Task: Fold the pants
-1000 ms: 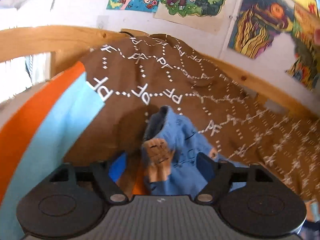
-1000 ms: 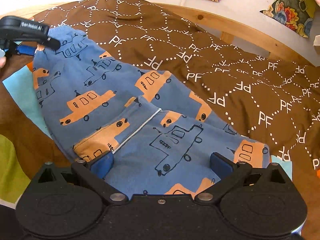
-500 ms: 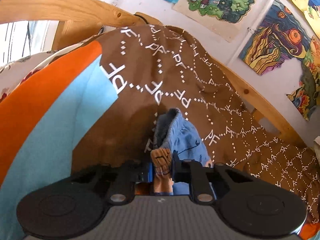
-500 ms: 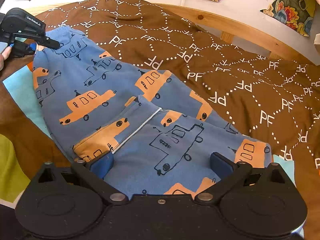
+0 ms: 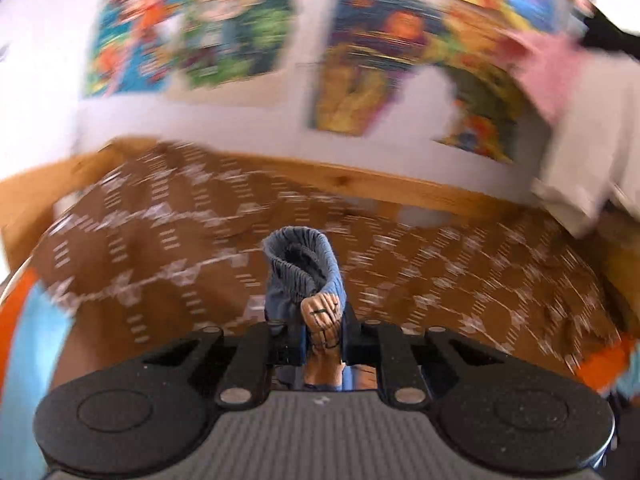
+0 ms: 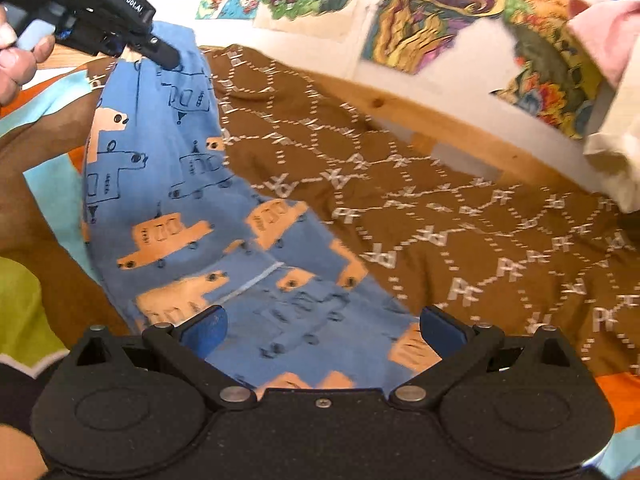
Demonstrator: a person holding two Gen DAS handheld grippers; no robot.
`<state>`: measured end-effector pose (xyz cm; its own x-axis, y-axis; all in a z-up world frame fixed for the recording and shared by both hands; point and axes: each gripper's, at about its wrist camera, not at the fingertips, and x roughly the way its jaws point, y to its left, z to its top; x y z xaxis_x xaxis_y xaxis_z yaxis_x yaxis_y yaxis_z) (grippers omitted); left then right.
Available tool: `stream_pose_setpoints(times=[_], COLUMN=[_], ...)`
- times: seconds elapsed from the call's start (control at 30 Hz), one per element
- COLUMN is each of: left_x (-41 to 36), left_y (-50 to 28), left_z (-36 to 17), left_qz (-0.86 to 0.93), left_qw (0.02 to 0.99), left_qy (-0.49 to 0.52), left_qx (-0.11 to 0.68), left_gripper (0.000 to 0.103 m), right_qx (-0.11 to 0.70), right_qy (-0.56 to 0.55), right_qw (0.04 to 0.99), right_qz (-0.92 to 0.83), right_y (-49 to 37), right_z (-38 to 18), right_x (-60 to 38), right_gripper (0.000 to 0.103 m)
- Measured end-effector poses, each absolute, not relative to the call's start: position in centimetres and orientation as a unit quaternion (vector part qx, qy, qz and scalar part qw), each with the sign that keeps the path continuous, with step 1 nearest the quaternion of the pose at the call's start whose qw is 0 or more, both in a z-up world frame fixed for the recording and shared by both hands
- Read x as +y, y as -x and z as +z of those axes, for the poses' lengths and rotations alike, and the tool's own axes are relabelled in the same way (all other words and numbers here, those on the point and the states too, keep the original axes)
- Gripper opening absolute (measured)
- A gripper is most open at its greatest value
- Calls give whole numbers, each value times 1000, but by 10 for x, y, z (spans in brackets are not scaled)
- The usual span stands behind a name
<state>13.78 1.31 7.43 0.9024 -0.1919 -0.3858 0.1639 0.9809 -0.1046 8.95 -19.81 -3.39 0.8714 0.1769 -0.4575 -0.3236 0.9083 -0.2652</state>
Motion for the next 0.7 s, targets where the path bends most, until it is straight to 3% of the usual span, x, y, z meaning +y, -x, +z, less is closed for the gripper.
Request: stream_pose_setpoints(times=[0.33, 0.7], left_x=[-116, -163], left_y=[-125, -116], left_z=[41, -20], left_qz=[-224, -277], left_qw=[944, 912], left_qy=[-92, -141], left_qx=[224, 267], left_gripper=[17, 21], right_qx=[223, 247], right_qy=[188, 185], right_qw=[955, 951], right_qz=[50, 8], right_y=[-71, -61], right_z=[-36, -50], right_x=[-261, -301], right_gripper=[102, 102])
